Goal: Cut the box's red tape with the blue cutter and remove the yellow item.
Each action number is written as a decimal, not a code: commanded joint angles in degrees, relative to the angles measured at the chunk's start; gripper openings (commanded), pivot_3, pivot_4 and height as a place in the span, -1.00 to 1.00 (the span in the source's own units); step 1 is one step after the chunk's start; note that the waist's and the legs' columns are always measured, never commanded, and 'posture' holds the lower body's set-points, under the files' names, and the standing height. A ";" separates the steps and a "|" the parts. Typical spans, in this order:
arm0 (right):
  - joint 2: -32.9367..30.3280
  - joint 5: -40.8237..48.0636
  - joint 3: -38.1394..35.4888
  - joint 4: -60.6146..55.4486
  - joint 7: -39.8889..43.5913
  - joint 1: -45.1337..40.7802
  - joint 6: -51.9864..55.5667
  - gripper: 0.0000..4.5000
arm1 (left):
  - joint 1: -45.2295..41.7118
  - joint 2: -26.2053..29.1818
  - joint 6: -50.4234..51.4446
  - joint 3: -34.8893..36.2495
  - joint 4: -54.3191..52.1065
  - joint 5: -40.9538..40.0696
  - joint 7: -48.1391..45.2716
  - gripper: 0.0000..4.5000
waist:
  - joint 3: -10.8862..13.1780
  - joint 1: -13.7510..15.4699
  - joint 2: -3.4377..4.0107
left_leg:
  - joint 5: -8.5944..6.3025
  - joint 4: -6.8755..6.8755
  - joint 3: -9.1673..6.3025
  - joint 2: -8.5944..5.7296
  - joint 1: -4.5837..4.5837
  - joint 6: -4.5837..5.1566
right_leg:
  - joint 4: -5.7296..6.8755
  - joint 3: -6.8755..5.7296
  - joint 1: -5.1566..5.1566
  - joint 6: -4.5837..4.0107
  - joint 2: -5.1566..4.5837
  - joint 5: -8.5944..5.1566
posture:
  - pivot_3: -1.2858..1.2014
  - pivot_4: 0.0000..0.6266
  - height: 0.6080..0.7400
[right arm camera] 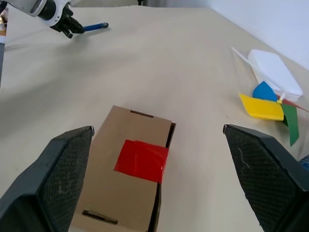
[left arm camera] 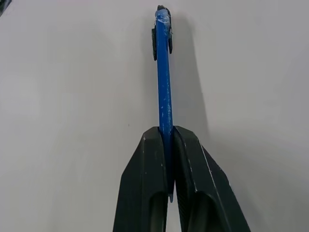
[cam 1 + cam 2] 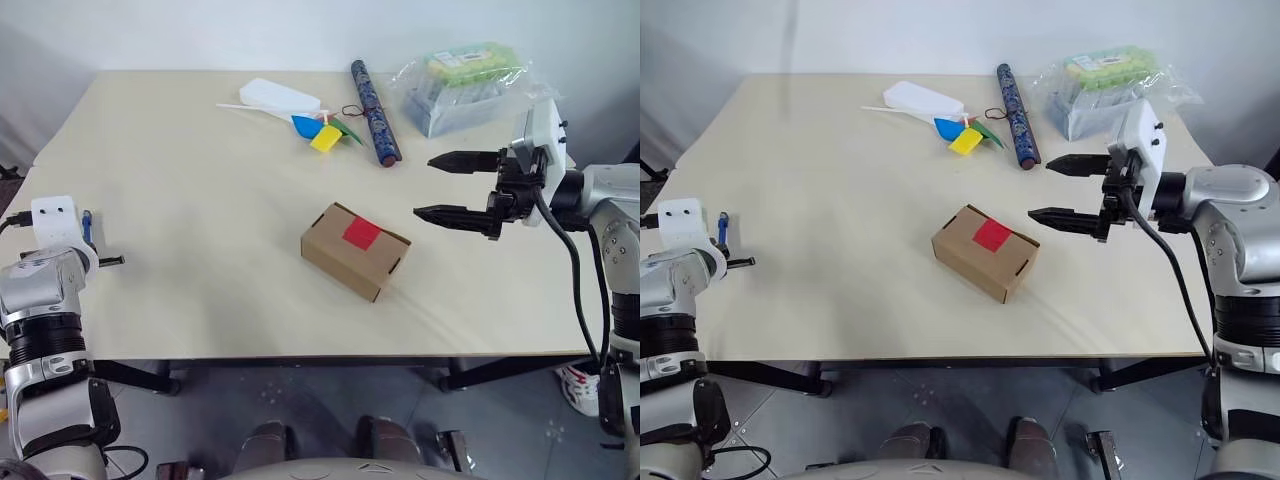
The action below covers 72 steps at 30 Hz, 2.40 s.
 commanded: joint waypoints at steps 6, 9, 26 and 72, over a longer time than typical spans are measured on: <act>0.40 0.87 -0.95 -1.03 -0.58 -0.50 -0.92 1.00 | 0.15 0.10 2.74 -7.94 -1.21 3.29 -3.22 -0.99 | 0.00 0.58 0.00 | 0.00 -0.01 0.03 0.00 0.07 0.00 | 0.03 0.08 -0.01 0.00 0.00 0.00 | 0.03 -0.52 1.00; 0.76 0.58 -0.76 -0.54 -0.56 -0.89 -1.18 1.00 | -0.62 -1.08 2.35 -9.47 -0.51 4.64 -2.54 -0.48 | -0.01 0.81 0.01 | 0.00 -0.01 0.08 -0.01 0.08 0.00 | 0.03 0.09 0.00 0.00 0.00 0.00 | 0.03 -0.52 1.00; 0.17 0.53 -1.25 -1.45 -0.80 -0.45 -0.42 1.00 | -1.59 -2.45 7.32 -3.84 -2.15 4.83 -4.39 0.55 | -0.07 0.73 0.13 | 0.00 -0.01 0.14 -0.02 0.10 0.01 | 0.08 0.08 0.02 0.00 -0.05 0.00 | 0.03 -0.52 1.00; 0.10 9.54 -3.52 -7.32 -2.72 -2.40 8.82 1.00 | 5.24 5.80 -1.03 3.16 14.24 -1.91 -14.90 0.55 | -0.23 -1.18 0.43 | -0.02 -0.18 0.32 0.12 0.43 0.00 | 0.22 0.52 -0.12 -0.04 -0.04 -0.02 | 0.03 -0.52 1.00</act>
